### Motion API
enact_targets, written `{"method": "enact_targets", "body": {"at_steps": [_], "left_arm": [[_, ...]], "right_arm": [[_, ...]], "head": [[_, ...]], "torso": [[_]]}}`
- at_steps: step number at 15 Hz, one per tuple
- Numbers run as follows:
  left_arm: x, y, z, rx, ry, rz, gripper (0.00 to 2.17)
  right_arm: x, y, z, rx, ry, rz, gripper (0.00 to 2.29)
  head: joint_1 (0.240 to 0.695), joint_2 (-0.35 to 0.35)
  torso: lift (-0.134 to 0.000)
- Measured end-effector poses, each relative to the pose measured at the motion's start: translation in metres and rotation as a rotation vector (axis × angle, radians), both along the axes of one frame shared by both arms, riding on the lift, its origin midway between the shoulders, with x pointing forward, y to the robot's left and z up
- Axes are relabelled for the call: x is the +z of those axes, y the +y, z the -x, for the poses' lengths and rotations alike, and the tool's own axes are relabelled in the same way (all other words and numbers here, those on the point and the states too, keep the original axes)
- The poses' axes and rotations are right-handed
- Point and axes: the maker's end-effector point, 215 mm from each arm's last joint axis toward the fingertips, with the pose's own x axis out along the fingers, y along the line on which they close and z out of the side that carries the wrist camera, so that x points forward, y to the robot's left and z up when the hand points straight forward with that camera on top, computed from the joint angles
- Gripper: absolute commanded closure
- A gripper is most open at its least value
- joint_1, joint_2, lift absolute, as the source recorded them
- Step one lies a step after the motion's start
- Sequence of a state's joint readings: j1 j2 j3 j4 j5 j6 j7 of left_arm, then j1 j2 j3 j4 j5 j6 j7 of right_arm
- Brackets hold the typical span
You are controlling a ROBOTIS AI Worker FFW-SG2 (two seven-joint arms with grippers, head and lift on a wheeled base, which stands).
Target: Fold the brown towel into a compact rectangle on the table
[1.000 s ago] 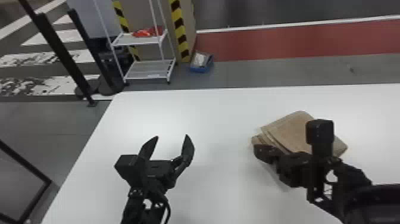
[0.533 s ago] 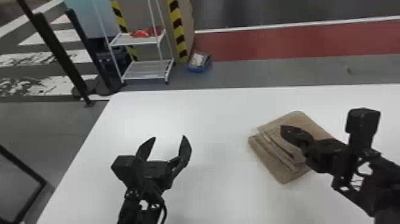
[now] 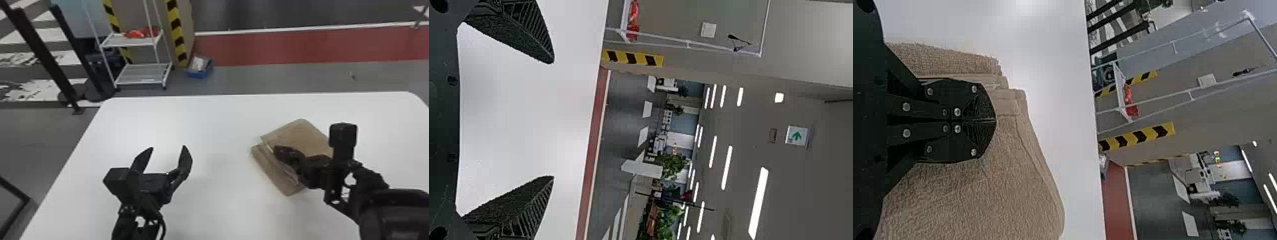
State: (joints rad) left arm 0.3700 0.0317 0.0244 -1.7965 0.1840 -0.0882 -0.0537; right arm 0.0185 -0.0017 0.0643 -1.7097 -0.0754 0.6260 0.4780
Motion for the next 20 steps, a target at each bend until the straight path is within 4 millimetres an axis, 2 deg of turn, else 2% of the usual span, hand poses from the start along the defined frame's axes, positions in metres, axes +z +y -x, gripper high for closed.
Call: {"method": "enact_targets", "body": {"at_steps": [3,5,7,8,10,12,15,17,18,20], "left_arm": [[0.002,0.001,0.0,0.003,-0.005,-0.001,0.04],[0.003,0.002,0.0,0.003,-0.007,-0.001,0.04],[0.003,0.002,0.0,0.003,-0.008,-0.002,0.04],[0.003,0.002,0.0,0.004,-0.008,-0.002,0.04],[0.003,0.003,0.0,0.005,-0.008,-0.002,0.04],[0.003,0.003,0.001,0.004,-0.007,-0.002,0.04],[0.004,0.002,0.0,0.0,-0.009,-0.004,0.04],[0.004,0.001,-0.001,-0.003,-0.008,-0.003,0.04],[0.004,0.001,-0.001,-0.003,-0.008,-0.004,0.04],[0.006,0.0,-0.001,-0.004,-0.011,-0.004,0.04]], "right_arm": [[-0.002,0.036,0.015,0.082,0.005,0.001,2.02],[-0.005,0.052,0.026,0.12,0.012,0.004,2.02],[-0.002,0.062,0.034,0.143,-0.004,-0.003,2.02],[0.009,0.061,0.034,0.139,-0.035,-0.017,2.02],[0.031,0.04,0.022,0.088,-0.09,-0.036,2.02],[0.037,0.005,0.004,0.011,-0.101,-0.031,2.02],[0.018,-0.044,-0.017,-0.09,-0.06,-0.013,2.02],[-0.002,-0.054,-0.02,-0.108,-0.016,0.0,2.02],[-0.01,-0.051,-0.019,-0.099,0.0,0.007,2.02],[-0.017,-0.031,-0.014,-0.053,0.012,0.016,2.02]], "head": [[0.695,0.205],[0.695,0.233],[0.695,0.247],[0.695,0.25],[0.695,0.235],[0.695,0.203],[0.695,0.134],[0.695,0.113],[0.695,0.114],[0.695,0.128]], "torso": [[-0.126],[-0.126],[-0.126],[-0.126],[-0.126],[-0.126],[-0.126],[-0.126],[-0.126],[-0.126]]}}
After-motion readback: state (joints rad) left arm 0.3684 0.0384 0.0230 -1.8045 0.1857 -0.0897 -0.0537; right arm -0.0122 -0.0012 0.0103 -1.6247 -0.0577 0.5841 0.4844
